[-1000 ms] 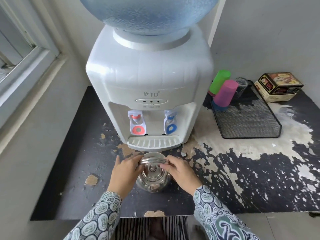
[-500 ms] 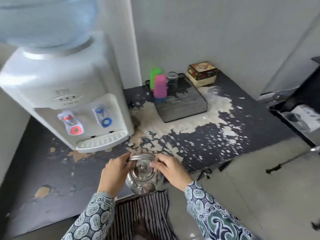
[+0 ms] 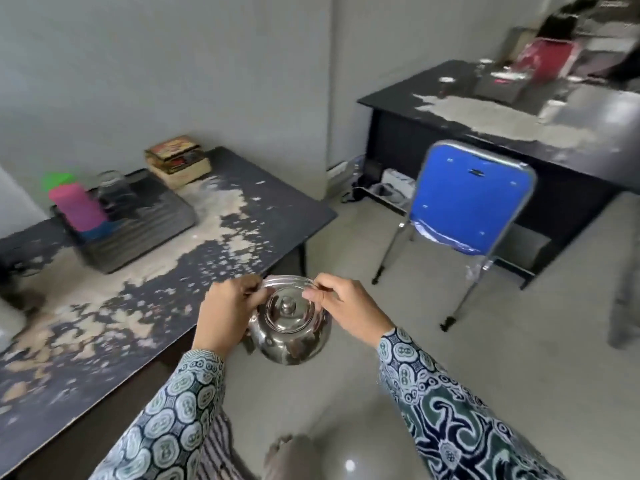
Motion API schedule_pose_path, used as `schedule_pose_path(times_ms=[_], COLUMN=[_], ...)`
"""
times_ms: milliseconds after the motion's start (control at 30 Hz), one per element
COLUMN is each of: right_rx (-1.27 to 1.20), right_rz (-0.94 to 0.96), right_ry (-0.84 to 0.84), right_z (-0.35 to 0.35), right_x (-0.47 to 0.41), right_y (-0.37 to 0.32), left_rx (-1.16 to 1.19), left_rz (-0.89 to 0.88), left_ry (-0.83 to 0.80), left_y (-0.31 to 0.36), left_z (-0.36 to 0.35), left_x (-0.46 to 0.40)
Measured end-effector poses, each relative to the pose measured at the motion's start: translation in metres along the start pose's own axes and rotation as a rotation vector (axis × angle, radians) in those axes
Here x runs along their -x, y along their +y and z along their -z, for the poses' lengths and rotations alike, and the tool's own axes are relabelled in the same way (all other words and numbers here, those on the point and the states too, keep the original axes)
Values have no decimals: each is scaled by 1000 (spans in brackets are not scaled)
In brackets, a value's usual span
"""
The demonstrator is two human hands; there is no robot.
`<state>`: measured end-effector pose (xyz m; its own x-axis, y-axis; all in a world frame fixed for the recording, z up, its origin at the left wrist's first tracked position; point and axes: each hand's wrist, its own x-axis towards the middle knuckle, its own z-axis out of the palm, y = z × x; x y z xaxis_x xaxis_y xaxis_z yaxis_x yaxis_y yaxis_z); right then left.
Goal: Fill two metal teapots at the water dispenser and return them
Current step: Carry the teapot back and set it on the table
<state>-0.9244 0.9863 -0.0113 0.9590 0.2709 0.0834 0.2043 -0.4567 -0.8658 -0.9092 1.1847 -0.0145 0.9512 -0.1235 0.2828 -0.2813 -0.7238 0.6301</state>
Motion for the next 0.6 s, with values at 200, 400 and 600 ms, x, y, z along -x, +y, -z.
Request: schedule_pose_path(times_ms=[200,400,600], right_rx=[-16,-29,-35], right_rz=[-136,-219,-258], right_ry=[271,453,604], right_z=[121,240,370], right_x=[47,78,92], right_y=[62,122,172], left_rx=[252,406,525], left_rz=[-180,-298,-367], left_ry=[-188,-369,-541], left_y=[109,212,324], left_z=[-106,-210,-308], left_x=[-57,-116,-182])
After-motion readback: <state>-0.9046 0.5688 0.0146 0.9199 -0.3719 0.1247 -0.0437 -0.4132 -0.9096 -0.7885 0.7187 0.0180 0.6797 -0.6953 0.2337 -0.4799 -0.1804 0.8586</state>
